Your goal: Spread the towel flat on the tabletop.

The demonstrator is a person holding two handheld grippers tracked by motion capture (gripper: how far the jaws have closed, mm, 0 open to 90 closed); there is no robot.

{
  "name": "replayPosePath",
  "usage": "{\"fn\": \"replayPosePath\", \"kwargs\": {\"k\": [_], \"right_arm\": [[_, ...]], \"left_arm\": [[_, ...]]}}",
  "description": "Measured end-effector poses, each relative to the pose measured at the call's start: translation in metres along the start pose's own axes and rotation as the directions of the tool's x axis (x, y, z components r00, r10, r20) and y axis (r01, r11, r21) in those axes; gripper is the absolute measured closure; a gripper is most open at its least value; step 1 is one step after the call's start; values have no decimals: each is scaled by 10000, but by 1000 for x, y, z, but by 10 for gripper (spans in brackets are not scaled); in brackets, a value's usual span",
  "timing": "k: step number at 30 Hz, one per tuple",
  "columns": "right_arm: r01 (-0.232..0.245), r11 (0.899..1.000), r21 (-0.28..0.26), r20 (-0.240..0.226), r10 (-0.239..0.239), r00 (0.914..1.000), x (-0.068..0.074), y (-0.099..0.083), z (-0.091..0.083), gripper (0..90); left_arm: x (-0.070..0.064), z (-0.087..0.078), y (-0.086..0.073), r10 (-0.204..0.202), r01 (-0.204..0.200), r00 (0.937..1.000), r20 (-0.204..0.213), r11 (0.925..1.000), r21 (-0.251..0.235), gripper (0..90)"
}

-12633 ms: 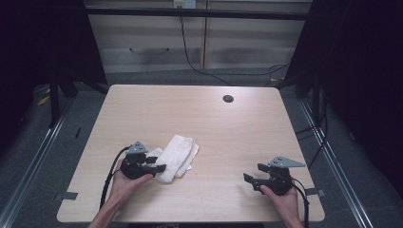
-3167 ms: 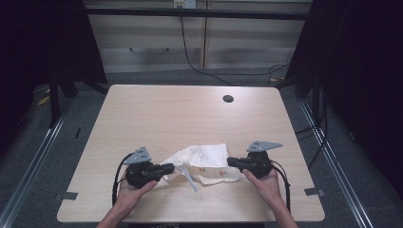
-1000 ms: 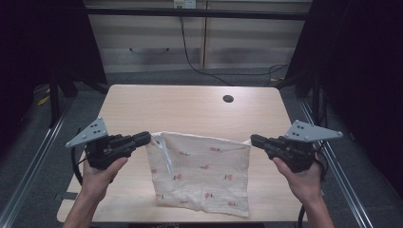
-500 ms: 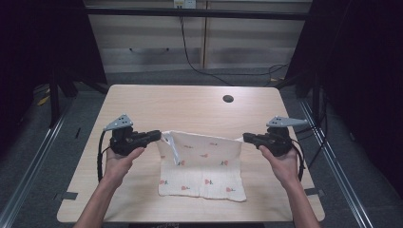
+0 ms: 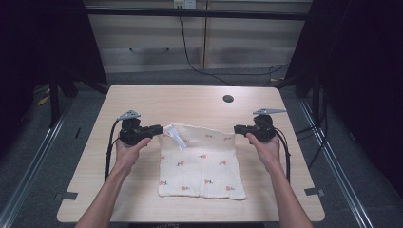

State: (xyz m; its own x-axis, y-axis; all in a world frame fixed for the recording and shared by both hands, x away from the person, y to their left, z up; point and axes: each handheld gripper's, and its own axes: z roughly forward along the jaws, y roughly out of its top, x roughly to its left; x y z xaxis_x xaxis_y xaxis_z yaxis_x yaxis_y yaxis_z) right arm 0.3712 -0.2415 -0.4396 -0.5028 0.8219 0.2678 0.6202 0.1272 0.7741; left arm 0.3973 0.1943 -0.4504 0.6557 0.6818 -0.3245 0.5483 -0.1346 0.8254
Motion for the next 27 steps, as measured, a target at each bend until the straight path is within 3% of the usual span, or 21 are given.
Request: {"fn": "replayPosePath", "kwargs": {"k": [3, 7, 12, 16, 20, 25, 27], "right_arm": [[27, 10000, -90, 477, -22, 9989, -5, 4, 4, 702], [-28, 9999, -170, 594, 38, 9982, -7, 5, 0, 649], [407, 9992, -26, 663, -404, 9970, -1, 5, -12, 576], [751, 9971, 80, 448, -754, 9961, 4, 3, -23, 544], [847, 9964, 104, -62, -846, 9964, 4, -4, -27, 560], [1086, 9924, 581, -302, -1070, 9938, 12, -21, -17, 565], [1149, 9907, 727, -476, -1116, 9926, 15, -29, -11, 571]], "left_arm": [[6, -3, 1, -113, 113, 9998, -149, 9999, -31, 695], [10, -14, 0, -187, 185, 9998, -110, 9996, -230, 661], [8, -26, -4, -146, 147, 9999, 46, 9992, -384, 632], [4, -32, -9, 26, -23, 9999, 144, 9997, -240, 629], [-1, -36, -13, 196, -188, 9993, 331, 9996, -225, 628], [-8, -35, -26, 285, -281, 9989, 381, 9995, -105, 635], [-11, -31, -32, 368, -373, 9989, 302, 9992, 166, 635]]}}
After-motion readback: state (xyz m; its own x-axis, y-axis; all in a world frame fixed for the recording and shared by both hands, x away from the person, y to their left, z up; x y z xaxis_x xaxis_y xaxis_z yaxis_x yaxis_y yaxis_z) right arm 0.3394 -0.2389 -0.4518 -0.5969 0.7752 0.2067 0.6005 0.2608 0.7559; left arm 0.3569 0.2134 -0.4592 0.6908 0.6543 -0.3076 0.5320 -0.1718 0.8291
